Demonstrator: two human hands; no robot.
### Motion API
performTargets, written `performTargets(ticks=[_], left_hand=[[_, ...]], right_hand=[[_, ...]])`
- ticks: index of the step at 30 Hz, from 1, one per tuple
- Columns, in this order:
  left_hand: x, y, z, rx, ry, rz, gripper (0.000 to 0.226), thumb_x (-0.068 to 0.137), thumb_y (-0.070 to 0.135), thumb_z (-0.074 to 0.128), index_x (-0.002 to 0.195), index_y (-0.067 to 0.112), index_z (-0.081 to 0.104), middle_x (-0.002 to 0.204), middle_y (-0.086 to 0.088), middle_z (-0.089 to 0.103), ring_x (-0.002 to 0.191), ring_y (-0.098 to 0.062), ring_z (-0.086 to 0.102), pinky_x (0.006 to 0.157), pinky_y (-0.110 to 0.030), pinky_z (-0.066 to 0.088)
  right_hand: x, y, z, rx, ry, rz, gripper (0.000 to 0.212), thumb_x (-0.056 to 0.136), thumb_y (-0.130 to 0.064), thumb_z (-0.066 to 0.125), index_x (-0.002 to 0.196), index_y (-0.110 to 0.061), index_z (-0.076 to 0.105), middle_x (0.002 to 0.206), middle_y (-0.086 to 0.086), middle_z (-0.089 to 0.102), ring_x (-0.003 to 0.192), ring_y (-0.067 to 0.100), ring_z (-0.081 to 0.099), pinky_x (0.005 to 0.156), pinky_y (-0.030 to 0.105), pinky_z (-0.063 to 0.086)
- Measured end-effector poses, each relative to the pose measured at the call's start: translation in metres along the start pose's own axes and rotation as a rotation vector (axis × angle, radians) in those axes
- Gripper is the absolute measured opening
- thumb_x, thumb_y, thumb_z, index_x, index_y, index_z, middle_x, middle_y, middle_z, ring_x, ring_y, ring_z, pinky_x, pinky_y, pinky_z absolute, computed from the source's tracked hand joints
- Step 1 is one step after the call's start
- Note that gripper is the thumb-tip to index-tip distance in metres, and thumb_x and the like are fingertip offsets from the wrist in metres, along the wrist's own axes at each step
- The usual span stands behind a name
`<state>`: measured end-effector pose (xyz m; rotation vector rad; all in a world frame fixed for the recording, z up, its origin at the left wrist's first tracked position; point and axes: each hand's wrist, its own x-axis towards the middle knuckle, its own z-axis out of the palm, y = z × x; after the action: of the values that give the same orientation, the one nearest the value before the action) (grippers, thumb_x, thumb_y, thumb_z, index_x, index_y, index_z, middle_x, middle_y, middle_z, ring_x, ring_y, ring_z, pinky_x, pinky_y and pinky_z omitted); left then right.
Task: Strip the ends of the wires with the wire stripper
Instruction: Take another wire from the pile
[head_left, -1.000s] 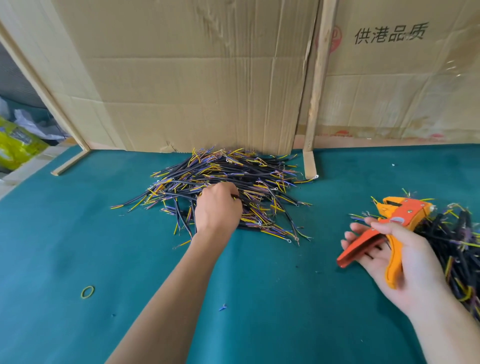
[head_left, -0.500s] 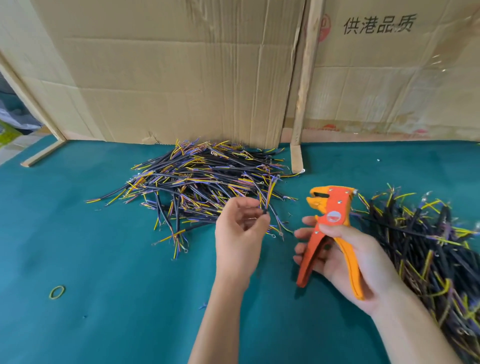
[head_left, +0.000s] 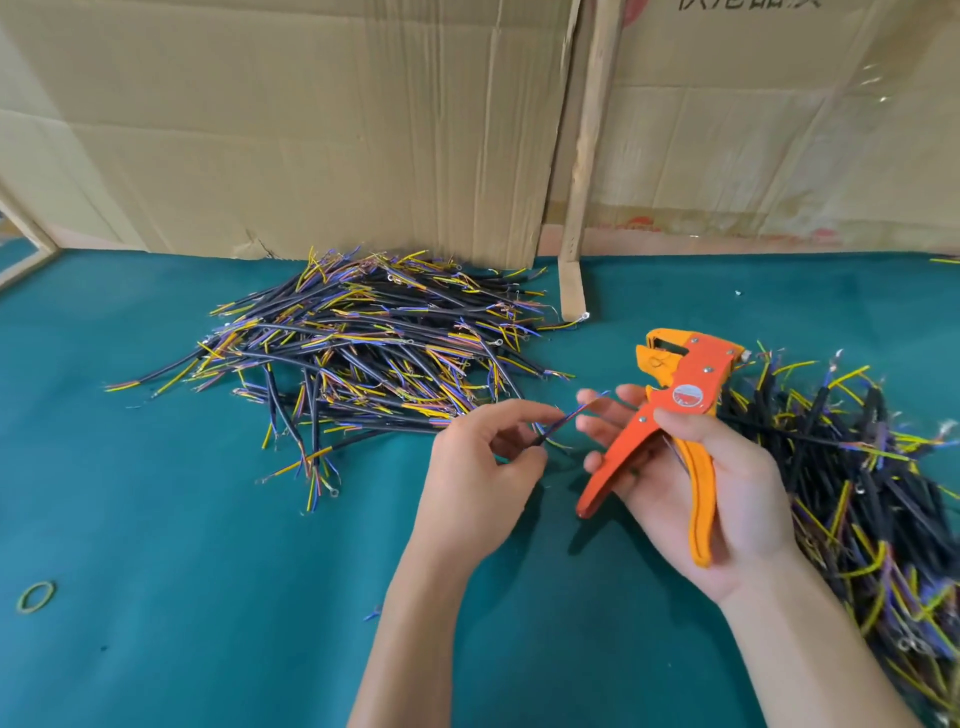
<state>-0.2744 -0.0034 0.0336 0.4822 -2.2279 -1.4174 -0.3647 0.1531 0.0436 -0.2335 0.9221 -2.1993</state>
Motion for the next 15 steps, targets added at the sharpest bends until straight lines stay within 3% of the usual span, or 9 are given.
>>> performTargets(ticks=[2, 6, 8, 15], left_hand=[[-0.0002, -0.0008, 0.0035, -0.01, 0.002, -0.009, 0.033, 0.084, -0.001, 0.067, 0.093, 0.029, 0.076, 0.07, 0.015, 0.06, 0.065, -0.011, 0.056, 0.062, -0.026, 0.045], [-0.0006, 0.0039, 0.0074, -0.094, 0.016, -0.003, 0.009, 0.088, 0.025, 0.065, 0.088, 0.029, 0.073, 0.075, 0.002, 0.068, 0.069, -0.031, 0.058, 0.066, -0.043, 0.051], [0.0001, 0.0039, 0.0077, -0.123, 0.032, -0.008, 0.007, 0.09, 0.026, 0.066, 0.086, 0.026, 0.072, 0.075, -0.002, 0.068, 0.071, -0.034, 0.057, 0.068, -0.048, 0.053], [0.0012, 0.0038, 0.0109, -0.172, 0.065, -0.042, 0.01, 0.088, 0.025, 0.063, 0.081, 0.021, 0.068, 0.075, -0.005, 0.069, 0.073, -0.034, 0.061, 0.072, -0.046, 0.054]], right_hand=[[0.0008, 0.0005, 0.0001, 0.003, 0.019, -0.014, 0.052, 0.069, -0.018, 0.071, 0.117, -0.002, 0.058, 0.122, 0.031, 0.067, 0.105, 0.039, 0.07, 0.074, 0.042, 0.06], [0.0015, 0.0003, 0.0006, 0.003, 0.017, -0.028, 0.05, 0.07, -0.017, 0.07, 0.117, -0.002, 0.058, 0.117, 0.03, 0.068, 0.107, 0.04, 0.07, 0.077, 0.043, 0.06], [0.0023, 0.0007, 0.0014, 0.005, 0.012, -0.023, 0.049, 0.07, -0.017, 0.071, 0.115, -0.002, 0.059, 0.116, 0.029, 0.069, 0.107, 0.04, 0.07, 0.078, 0.042, 0.06], [0.0021, 0.0015, 0.0028, 0.018, 0.035, -0.019, 0.049, 0.068, -0.019, 0.071, 0.113, -0.002, 0.061, 0.114, 0.029, 0.07, 0.108, 0.04, 0.071, 0.079, 0.041, 0.061]])
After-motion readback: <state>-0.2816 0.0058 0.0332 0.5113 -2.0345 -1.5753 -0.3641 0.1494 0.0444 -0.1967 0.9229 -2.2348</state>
